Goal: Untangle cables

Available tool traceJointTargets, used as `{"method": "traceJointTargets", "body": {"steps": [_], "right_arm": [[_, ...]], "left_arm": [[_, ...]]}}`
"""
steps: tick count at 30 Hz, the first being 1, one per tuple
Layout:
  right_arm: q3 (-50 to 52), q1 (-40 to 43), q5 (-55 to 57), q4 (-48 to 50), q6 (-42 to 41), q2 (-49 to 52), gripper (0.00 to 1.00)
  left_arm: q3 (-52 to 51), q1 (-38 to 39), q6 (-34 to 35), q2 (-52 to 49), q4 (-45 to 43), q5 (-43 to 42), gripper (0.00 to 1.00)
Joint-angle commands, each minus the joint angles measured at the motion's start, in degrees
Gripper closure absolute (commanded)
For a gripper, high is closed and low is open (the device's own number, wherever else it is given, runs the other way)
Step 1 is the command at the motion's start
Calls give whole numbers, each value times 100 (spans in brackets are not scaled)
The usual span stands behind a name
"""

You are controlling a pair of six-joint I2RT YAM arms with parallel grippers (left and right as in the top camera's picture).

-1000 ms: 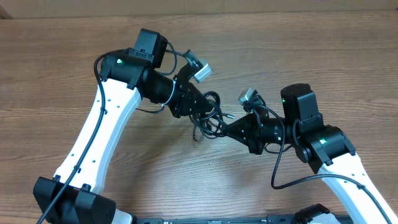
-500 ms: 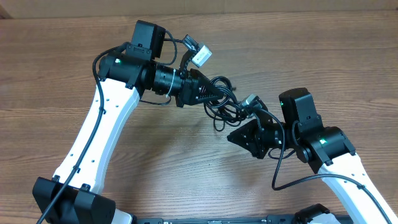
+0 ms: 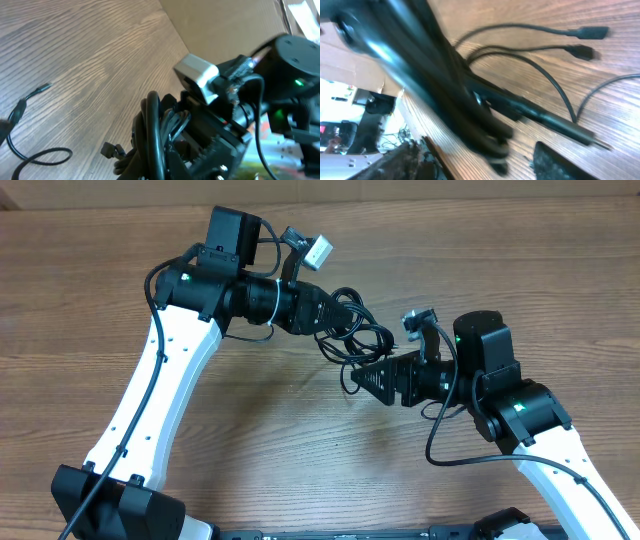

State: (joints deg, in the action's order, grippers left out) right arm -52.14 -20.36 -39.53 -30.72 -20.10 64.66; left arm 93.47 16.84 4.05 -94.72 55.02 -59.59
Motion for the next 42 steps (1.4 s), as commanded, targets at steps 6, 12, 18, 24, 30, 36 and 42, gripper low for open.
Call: {"method": "traceJointTargets", "body": {"steps": [6,12,18,24,30,36,42], "right_arm": [[-37,-20,1316,111,-1174,-81,27],[-37,-17,2566,20,-1510,-79,27],[-37,-15,3364,11,-1593,-74,26],[-37,-13,3976,-2,-1550,-74,25],[-37,101,3698,42,-1355,-74,23],[-37,98,2750,-164,-1086,-74,21],[-37,98,1867,-389,-726,-74,20]], "left_arm": [[118,-15,511,107,-31,-719,96],[118,-17,413,107,31,-2024,96],[118,-28,382,107,136,-3108,96],[118,-35,485,109,199,-3106,96],[118,-166,498,109,190,-2841,96],[118,-533,717,107,192,-1692,96],[118,-828,949,107,192,-951,96]]}}
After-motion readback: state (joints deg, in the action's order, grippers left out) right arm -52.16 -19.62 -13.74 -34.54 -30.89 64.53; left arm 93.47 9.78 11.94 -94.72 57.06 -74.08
